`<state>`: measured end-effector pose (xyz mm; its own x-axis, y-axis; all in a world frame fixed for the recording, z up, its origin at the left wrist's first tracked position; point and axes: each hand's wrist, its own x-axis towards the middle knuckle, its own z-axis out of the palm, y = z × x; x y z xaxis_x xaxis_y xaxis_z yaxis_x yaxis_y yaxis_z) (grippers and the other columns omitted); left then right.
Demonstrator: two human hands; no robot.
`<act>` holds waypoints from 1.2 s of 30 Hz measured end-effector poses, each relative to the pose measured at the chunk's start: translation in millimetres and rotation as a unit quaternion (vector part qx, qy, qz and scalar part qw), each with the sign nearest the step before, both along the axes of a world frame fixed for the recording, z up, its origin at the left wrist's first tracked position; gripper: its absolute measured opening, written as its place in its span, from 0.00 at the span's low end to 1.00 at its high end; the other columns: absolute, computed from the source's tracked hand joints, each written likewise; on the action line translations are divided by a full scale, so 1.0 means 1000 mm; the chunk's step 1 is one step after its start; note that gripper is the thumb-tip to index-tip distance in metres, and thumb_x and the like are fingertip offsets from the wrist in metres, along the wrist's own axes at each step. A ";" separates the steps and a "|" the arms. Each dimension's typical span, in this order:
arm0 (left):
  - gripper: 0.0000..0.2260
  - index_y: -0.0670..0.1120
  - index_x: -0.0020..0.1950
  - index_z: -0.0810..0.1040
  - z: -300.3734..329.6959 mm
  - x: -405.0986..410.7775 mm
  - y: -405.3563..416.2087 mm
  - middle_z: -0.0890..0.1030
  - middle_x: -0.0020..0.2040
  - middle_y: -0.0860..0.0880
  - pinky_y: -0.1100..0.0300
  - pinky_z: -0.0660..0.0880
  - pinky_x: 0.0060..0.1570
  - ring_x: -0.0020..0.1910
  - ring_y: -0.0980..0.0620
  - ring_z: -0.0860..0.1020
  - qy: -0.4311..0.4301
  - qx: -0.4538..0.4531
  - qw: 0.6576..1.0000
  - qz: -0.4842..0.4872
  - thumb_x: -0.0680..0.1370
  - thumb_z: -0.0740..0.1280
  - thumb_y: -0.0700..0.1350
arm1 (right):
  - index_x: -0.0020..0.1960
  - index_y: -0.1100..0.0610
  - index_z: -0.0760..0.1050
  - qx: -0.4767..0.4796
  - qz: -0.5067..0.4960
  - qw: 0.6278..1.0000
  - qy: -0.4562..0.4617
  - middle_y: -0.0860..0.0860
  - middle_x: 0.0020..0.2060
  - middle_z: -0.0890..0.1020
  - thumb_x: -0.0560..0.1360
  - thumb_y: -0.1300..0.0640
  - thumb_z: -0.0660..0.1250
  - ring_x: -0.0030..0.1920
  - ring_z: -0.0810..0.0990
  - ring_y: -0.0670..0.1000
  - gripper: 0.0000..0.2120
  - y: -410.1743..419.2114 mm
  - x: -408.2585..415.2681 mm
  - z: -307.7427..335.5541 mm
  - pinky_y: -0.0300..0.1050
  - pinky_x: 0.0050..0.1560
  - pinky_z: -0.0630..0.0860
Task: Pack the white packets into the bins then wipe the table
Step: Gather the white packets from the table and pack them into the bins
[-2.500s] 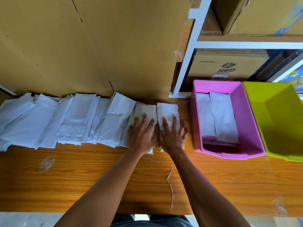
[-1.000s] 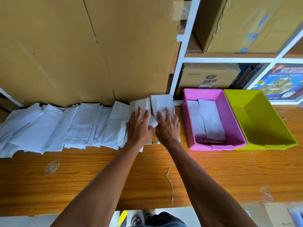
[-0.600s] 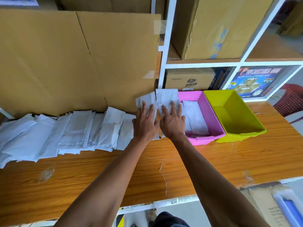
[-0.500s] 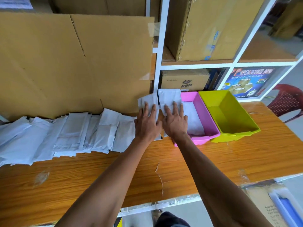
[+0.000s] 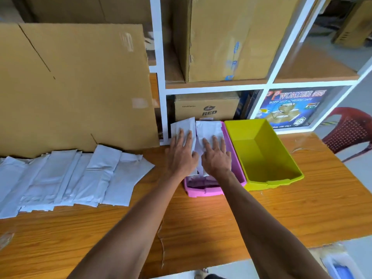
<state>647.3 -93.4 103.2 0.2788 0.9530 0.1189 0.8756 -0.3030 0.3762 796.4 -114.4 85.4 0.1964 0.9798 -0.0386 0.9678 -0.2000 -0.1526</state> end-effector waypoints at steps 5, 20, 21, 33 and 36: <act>0.33 0.52 0.87 0.50 -0.013 0.035 0.020 0.47 0.87 0.46 0.37 0.59 0.81 0.86 0.39 0.48 0.015 -0.003 1.000 0.027 0.85 0.60 0.56 | 0.84 0.44 0.48 -0.026 0.023 0.999 0.002 0.54 0.85 0.47 0.86 0.45 0.52 0.84 0.43 0.65 0.28 0.026 0.028 -0.016 0.67 0.75 0.62; 0.34 0.53 0.87 0.49 -0.020 0.081 0.029 0.47 0.87 0.47 0.37 0.59 0.79 0.85 0.40 0.48 0.065 -0.042 0.995 0.058 0.85 0.60 0.55 | 0.85 0.59 0.46 -0.052 0.112 0.991 0.042 0.65 0.84 0.44 0.84 0.58 0.58 0.84 0.40 0.65 0.34 0.047 0.056 -0.072 0.61 0.82 0.43; 0.33 0.53 0.87 0.50 -0.023 0.085 0.029 0.47 0.87 0.47 0.37 0.58 0.80 0.86 0.40 0.48 0.062 -0.045 0.996 0.055 0.85 0.60 0.55 | 0.85 0.61 0.46 -0.064 0.122 0.990 0.041 0.66 0.83 0.44 0.83 0.59 0.59 0.84 0.41 0.66 0.35 0.048 0.059 -0.075 0.60 0.83 0.43; 0.33 0.46 0.87 0.41 -0.067 0.096 0.035 0.37 0.86 0.43 0.42 0.39 0.83 0.84 0.42 0.33 0.116 -0.110 0.986 0.041 0.86 0.55 0.49 | 0.84 0.65 0.44 0.008 0.117 0.984 0.132 0.65 0.84 0.44 0.86 0.65 0.53 0.84 0.40 0.62 0.30 0.055 0.074 -0.082 0.46 0.76 0.29; 0.30 0.47 0.87 0.42 -0.068 0.097 0.043 0.38 0.86 0.46 0.42 0.41 0.84 0.84 0.45 0.35 0.090 -0.070 0.993 0.018 0.88 0.51 0.50 | 0.85 0.62 0.43 0.039 0.132 0.979 0.148 0.62 0.84 0.41 0.88 0.58 0.55 0.83 0.34 0.59 0.32 0.065 0.070 -0.084 0.46 0.76 0.26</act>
